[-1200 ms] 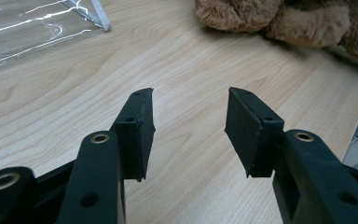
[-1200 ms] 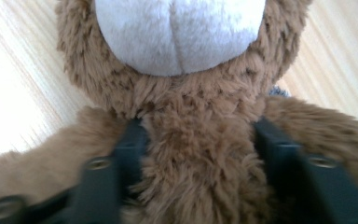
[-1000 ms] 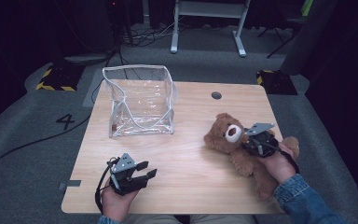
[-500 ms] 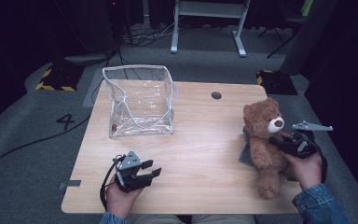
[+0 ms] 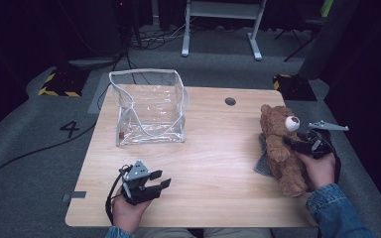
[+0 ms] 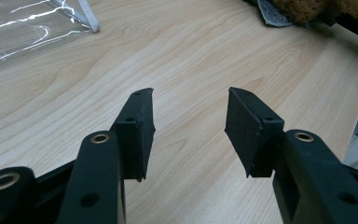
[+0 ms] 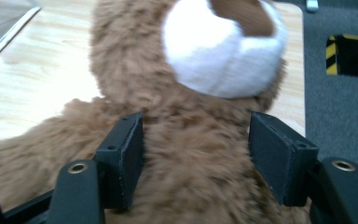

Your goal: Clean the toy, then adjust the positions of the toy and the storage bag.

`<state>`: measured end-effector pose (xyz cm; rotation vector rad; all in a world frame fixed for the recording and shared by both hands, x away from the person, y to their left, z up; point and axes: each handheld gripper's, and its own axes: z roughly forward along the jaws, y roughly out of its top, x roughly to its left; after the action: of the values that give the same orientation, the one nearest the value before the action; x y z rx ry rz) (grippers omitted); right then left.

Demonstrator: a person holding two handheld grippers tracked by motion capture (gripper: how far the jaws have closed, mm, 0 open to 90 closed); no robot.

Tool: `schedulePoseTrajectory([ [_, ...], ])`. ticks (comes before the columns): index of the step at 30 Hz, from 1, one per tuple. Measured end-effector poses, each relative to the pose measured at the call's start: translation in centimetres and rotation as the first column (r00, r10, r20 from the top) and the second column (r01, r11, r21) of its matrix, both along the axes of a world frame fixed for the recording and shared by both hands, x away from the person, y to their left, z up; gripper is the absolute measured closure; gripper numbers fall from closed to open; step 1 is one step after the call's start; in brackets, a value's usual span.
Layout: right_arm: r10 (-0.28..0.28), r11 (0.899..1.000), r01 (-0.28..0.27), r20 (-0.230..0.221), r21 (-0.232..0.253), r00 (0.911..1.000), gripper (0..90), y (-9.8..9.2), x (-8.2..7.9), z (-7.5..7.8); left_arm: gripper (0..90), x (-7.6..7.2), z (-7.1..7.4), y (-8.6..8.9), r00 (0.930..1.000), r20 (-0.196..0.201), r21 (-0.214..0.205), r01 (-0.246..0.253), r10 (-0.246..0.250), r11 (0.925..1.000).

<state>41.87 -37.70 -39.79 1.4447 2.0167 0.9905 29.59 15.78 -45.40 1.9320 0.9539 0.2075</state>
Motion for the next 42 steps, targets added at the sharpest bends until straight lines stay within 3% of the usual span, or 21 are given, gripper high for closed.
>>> schedulePoseTrajectory([
  [2,0.022,1.000,-0.022,0.016,-0.020,0.9996,36.3,0.4,-0.3,0.2,51.8,-0.1,0.0,0.0,1.0000,0.001,-0.002,-0.001,0.001,1.0000],
  [9,0.048,0.999,-0.047,0.085,-0.012,0.9952,36.3,0.9,-1.6,1.6,51.8,-0.3,0.1,0.4,0.9999,0.000,-0.008,-0.015,0.015,0.9999],
  [14,0.142,0.990,-0.144,0.137,0.003,0.9803,38.6,2.9,-3.3,3.4,51.8,-0.3,0.4,0.8,0.9998,0.007,-0.006,-0.019,0.019,0.9998],
  [18,0.249,0.968,-0.253,0.152,0.003,0.9565,38.8,5.7,-4.5,4.3,51.8,-0.5,0.9,1.3,0.9991,0.015,0.003,-0.040,0.040,0.9992],
  [23,0.387,0.921,-0.389,0.144,-0.010,0.9108,42.9,9.4,-5.4,4.6,51.7,-0.6,1.4,2.0,0.9980,0.024,0.019,-0.059,0.059,0.9981],
  [25,0.418,0.907,-0.420,0.139,-0.015,0.8976,42.9,10.7,-5.4,4.6,51.7,-0.7,1.5,2.3,0.9976,0.025,0.017,-0.065,0.064,0.9978],
  [35,0.508,0.861,-0.507,0.101,-0.036,0.8553,43.6,16.0,-2.4,3.4,51.6,-2.4,1.6,4.1,0.9924,0.026,0.027,-0.121,0.120,0.9923],
  [38,0.528,0.849,-0.522,0.099,-0.081,0.8437,44.3,17.9,-1.4,2.7,51.6,-3.2,1.5,4.8,0.9894,0.021,0.024,-0.144,0.144,0.9893],
  [42,0.557,0.830,-0.555,0.071,-0.044,0.8275,46.3,19.7,0.5,1.6,51.7,-4.1,1.3,5.5,0.9846,0.013,0.017,-0.175,0.174,0.9845],
])
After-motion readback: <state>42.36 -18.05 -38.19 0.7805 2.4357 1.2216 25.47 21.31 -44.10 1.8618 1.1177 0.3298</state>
